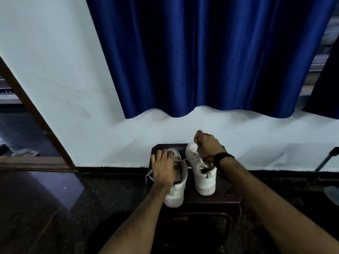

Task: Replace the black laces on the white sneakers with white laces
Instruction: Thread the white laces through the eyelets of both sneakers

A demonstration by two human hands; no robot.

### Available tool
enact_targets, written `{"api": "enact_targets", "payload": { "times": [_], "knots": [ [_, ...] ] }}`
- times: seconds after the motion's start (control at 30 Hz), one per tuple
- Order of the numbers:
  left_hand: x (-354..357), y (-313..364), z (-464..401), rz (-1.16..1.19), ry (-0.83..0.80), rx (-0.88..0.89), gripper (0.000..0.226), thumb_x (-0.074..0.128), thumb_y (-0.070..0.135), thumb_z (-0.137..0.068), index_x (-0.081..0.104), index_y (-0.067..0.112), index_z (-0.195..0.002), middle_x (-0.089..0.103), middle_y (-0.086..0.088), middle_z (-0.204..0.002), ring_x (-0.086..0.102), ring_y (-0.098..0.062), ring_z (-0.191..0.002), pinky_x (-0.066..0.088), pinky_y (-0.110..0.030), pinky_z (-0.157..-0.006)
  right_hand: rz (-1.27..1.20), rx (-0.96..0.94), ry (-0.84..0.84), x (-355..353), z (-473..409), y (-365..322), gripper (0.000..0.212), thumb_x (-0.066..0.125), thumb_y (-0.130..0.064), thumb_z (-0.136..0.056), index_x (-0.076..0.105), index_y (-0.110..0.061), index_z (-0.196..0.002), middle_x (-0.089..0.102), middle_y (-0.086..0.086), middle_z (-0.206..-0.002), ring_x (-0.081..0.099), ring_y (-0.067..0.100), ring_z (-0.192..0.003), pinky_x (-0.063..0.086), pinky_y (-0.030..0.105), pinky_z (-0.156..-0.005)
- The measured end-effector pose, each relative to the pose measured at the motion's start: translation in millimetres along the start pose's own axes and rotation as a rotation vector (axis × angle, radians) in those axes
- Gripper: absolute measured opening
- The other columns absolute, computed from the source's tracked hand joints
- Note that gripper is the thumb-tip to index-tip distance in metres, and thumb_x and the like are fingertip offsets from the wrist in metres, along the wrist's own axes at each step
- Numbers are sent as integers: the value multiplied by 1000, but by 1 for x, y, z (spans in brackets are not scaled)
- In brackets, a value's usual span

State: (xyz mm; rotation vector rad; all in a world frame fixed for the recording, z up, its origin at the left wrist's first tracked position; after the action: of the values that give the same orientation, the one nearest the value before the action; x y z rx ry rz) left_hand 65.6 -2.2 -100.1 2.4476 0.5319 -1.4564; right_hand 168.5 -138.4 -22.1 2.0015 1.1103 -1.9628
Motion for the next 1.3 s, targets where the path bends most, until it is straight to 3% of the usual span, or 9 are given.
{"api": "enact_targets", "payload": {
  "times": [0.13, 0.37, 0.5, 0.57, 0.7, 0.77, 0.93, 1.1, 1.3],
  "knots": [
    [2, -2, 0, -4, -33, -54, 47, 77, 32, -63, 59, 22, -105, 57, 0, -103, 49, -23, -99, 36, -37, -81, 420, -170, -484, 4, 9, 7, 24, 62, -26, -86, 68, -12, -105, 63, 11, -105, 62, 30, -104, 47, 28, -77],
    [3, -4, 1, 20, -39, -154, 52, 76, 26, -61, 53, 20, -107, 53, -2, -104, 48, -24, -97, 36, -37, -79, -1275, -5, 287, -99, 17, 30, 12, 49, -23, -84, 56, -23, -74, 62, -9, -85, 53, 5, -82, 34, 25, -74],
    [5, -11, 4, 76, -49, -244, 62, 83, 29, -52, 52, 18, -105, 56, -2, -99, 55, -24, -91, 39, -35, -80, -1867, -6, -14, -85, 29, 17, 16, 48, -25, -95, 53, -18, -82, 67, -3, -81, 65, 14, -83, 52, 30, -81],
    [3, -13, 5, 105, -50, -286, 62, 81, 34, -53, 53, 16, -105, 59, -3, -96, 60, -24, -88, 40, -36, -81, -1524, 13, -161, -73, 36, 11, 17, 46, -11, -97, 51, -13, -80, 59, -2, -71, 51, 12, -56, 45, 23, -52],
    [1, -15, 7, 121, -87, -364, 68, 80, 52, -59, 51, 15, -108, 64, -3, -93, 66, -26, -81, 44, -37, -77, 159, 2, -233, -47, 37, 19, 24, 57, -32, -92, 52, -10, -99, 60, 10, -96, 59, 29, -89, 38, 30, -68],
    [1, -16, 8, 101, -92, -378, 71, 79, 60, -58, 52, 16, -107, 66, -2, -92, 67, -25, -79, 46, -36, -76, 352, -31, -366, -33, 42, 23, 30, 67, -39, -83, 54, -14, -93, 63, 3, -91, 61, 26, -92, 40, 27, -64],
    [0, -14, 6, 85, -81, -390, 64, 79, 60, -60, 55, 17, -101, 70, -1, -90, 68, -26, -80, 47, -35, -78, -809, 24, -112, -77, 44, 27, 22, 74, -17, -83, 55, -18, -94, 45, -8, -57, 43, 6, -50, 34, 9, -47],
    [-3, -13, 9, 60, -66, -393, 62, 79, 61, -60, 58, 17, -98, 70, -1, -89, 69, -22, -81, 46, -37, -85, 49, 20, -407, -61, 50, 41, 11, 72, -35, -80, 71, -25, -77, 71, 0, -84, 63, 13, -80, 48, 28, -71],
    [-4, -15, 11, 70, -91, -406, 52, 79, 56, -57, 61, 18, -89, 69, -2, -84, 68, -25, -75, 48, -36, -75, -1174, -46, -506, -56, 73, 28, 24, 74, -26, -70, 63, -5, -66, 61, 5, -70, 58, 14, -74, 48, 24, -71]
  ]
}}
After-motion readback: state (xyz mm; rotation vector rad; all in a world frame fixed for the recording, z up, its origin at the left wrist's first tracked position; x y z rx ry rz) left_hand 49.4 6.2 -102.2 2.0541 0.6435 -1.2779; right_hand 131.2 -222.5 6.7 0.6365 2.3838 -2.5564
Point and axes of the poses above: each hand's wrist, its own z-axis away from the middle knuckle, its own x-axis out of the palm, y = z × x, the point moved 5 cm from there along -z, towards the middle knuckle
